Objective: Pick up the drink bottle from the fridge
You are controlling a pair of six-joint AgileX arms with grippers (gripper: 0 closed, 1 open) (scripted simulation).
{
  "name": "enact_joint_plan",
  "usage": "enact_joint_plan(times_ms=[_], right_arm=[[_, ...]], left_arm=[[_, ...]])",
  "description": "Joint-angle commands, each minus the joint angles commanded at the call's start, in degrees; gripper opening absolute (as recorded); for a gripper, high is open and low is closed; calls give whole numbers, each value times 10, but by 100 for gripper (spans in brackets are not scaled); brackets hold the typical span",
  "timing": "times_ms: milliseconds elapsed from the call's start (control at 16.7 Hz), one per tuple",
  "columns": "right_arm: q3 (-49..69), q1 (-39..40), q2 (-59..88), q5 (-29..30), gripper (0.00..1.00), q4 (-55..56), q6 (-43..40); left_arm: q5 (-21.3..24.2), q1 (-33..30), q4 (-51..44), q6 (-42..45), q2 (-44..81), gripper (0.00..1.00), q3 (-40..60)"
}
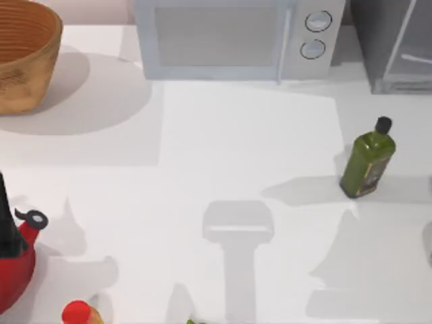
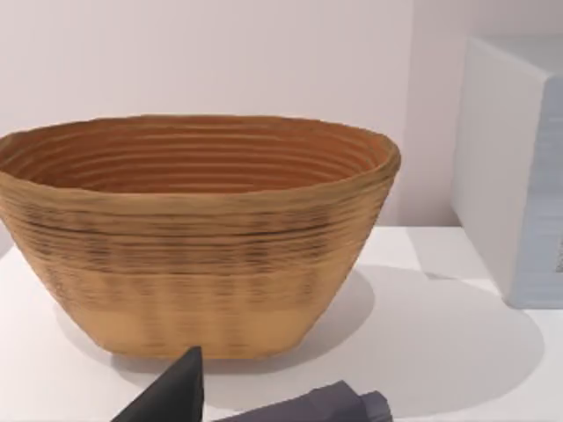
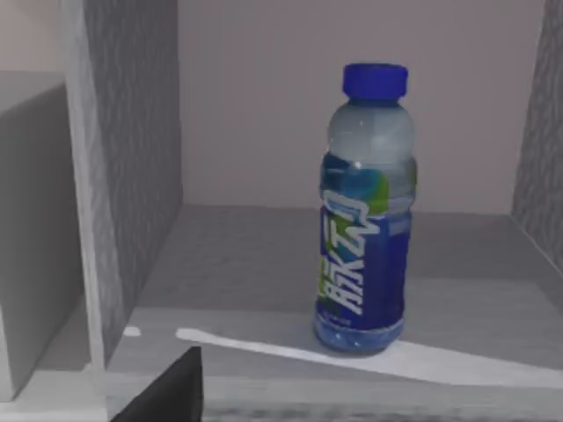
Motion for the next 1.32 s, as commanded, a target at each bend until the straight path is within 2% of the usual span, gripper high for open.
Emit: enact_joint_plan(times_ms=[300, 540, 1020, 1320], right_arm=[[4, -60, 207, -41, 100, 186, 7], [-2, -69, 290, -58, 100, 269, 8], [5, -63, 294, -52, 100, 274, 7], [127, -14, 283, 35, 100, 211, 6]], left_arm=[[0, 0, 0, 0, 0, 100, 0], [0, 0, 0, 0, 0, 100, 0], [0, 0, 0, 0, 0, 100, 0], [0, 0, 0, 0, 0, 100, 0]])
